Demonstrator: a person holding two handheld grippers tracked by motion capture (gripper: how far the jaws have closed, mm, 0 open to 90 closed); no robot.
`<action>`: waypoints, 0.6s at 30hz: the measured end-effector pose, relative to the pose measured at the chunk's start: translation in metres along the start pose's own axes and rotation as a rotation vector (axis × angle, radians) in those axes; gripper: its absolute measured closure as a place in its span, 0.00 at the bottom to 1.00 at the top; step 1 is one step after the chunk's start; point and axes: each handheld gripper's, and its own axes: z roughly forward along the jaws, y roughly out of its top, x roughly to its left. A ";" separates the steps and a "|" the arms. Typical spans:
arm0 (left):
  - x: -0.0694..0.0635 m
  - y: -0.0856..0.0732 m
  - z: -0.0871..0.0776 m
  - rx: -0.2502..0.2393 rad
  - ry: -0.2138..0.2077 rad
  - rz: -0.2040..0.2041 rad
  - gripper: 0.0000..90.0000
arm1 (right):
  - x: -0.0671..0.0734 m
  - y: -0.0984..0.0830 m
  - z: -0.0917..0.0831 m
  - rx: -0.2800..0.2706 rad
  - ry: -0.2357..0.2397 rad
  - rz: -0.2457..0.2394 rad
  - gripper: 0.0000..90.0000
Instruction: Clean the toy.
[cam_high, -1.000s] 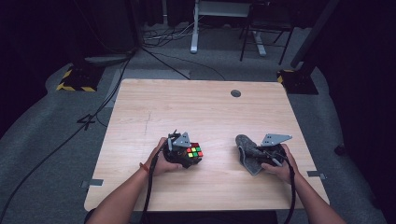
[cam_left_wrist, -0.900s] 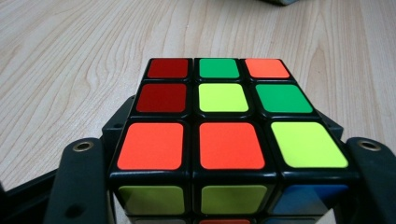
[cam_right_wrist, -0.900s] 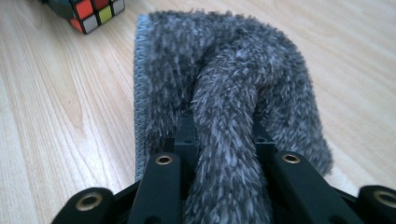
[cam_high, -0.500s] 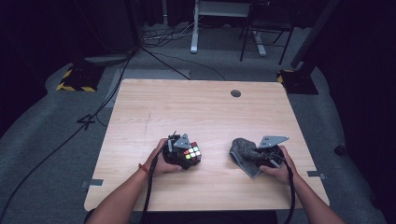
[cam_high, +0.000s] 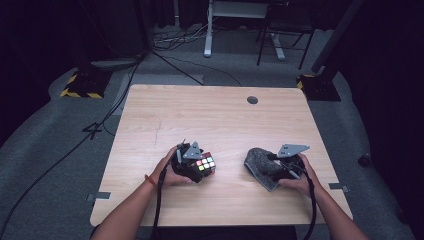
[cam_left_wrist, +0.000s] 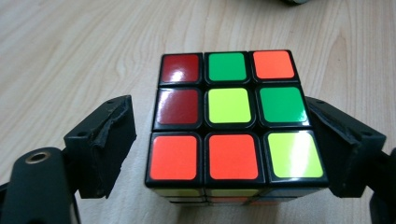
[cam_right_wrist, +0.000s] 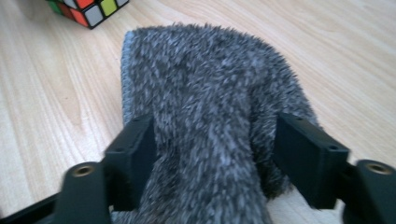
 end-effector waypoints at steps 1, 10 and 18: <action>0.000 0.000 -0.002 0.002 0.006 0.001 0.18 | 0.000 0.001 -0.001 -0.002 0.003 -0.004 0.29; -0.001 0.003 -0.022 -0.005 0.038 0.007 0.18 | 0.002 0.005 -0.016 -0.013 -0.023 -0.026 0.28; -0.003 0.001 -0.035 0.025 0.034 0.017 0.18 | 0.004 0.009 -0.026 -0.017 -0.021 -0.036 0.28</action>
